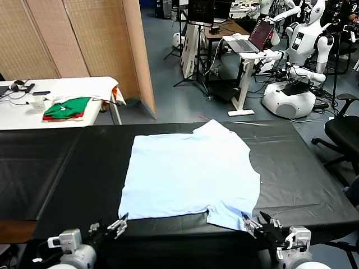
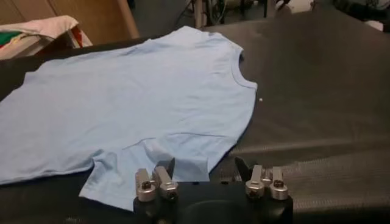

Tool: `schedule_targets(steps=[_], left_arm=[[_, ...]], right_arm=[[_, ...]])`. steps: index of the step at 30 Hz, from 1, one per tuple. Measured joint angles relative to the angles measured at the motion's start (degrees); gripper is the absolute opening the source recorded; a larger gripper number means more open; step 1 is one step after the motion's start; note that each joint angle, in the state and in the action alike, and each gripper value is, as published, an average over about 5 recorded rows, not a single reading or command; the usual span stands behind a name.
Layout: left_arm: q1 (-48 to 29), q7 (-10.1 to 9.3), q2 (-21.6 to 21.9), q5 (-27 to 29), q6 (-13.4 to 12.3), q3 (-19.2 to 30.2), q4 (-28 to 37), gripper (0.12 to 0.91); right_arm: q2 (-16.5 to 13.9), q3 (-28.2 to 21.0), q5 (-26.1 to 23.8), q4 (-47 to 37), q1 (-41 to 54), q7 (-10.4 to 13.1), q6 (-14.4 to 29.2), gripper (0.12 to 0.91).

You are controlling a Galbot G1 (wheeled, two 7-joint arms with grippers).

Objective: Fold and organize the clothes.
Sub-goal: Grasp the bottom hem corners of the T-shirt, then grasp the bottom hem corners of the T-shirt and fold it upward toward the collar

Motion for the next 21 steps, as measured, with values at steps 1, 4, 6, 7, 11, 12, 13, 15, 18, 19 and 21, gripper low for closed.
schedule_targets(steps=[1, 4, 6, 7, 11, 12, 13, 15, 18, 19, 21], left_arm=[[-0.1, 0.06, -0.1, 0.1, 0.0, 0.0, 0.2, 0.907], [-0.8, 0.22, -0.5, 0.2, -0.1, 0.2, 1.1, 0.907], [-1.3, 0.18, -0.8, 0.3, 0.1, 0.4, 1.7, 0.907], [-1.6, 0.15, -1.0, 0.4, 0.2, 0.4, 2.0, 0.907], [-1.6, 0.05, -1.3, 0.7, 0.6, 0.8, 2.7, 0.907], [-1.5, 0.05, -1.4, 0.8, 0.6, 0.8, 2.7, 0.907], [-1.3, 0.05, -1.5, 0.9, 0.6, 0.9, 2.7, 0.907], [-0.9, 0.09, -1.6, 1.3, 0.6, 1.0, 2.7, 0.906], [-0.5, 0.12, -1.7, 1.7, 0.6, 1.1, 2.7, 0.882], [-0.3, 0.11, -1.7, 1.8, 0.6, 1.2, 2.8, 0.865], [-0.1, 0.08, -1.7, 1.9, 0.6, 1.2, 2.8, 0.832]], right_arm=[[0.0, 0.0, 0.0, 0.0, 0.0, 0.0, 0.0, 0.907], [0.0, 0.0, -0.1, -0.1, 0.2, 0.0, 0.0, 0.907], [0.0, -0.1, -0.1, -0.3, 0.2, 0.0, 0.0, 0.907], [0.0, -0.1, -0.2, -0.4, 0.2, 0.0, 0.1, 0.907], [0.2, -0.4, -0.7, -0.8, 0.3, 0.1, 0.3, 0.89], [0.2, -0.5, -0.8, -0.9, 0.4, 0.1, 0.5, 0.875], [0.2, -0.5, -1.0, -0.9, 0.5, 0.0, 0.5, 0.861], [0.3, -0.6, -1.2, -1.2, 0.5, -0.1, 0.7, 0.826], [0.3, -0.8, -1.7, -1.7, 0.6, -0.2, 0.9, 0.758], [0.3, -0.9, -1.8, -1.9, 0.7, -0.3, 0.9, 0.716], [0.4, -1.2, -1.9, -2.4, 0.7, -0.3, 0.9, 0.63]])
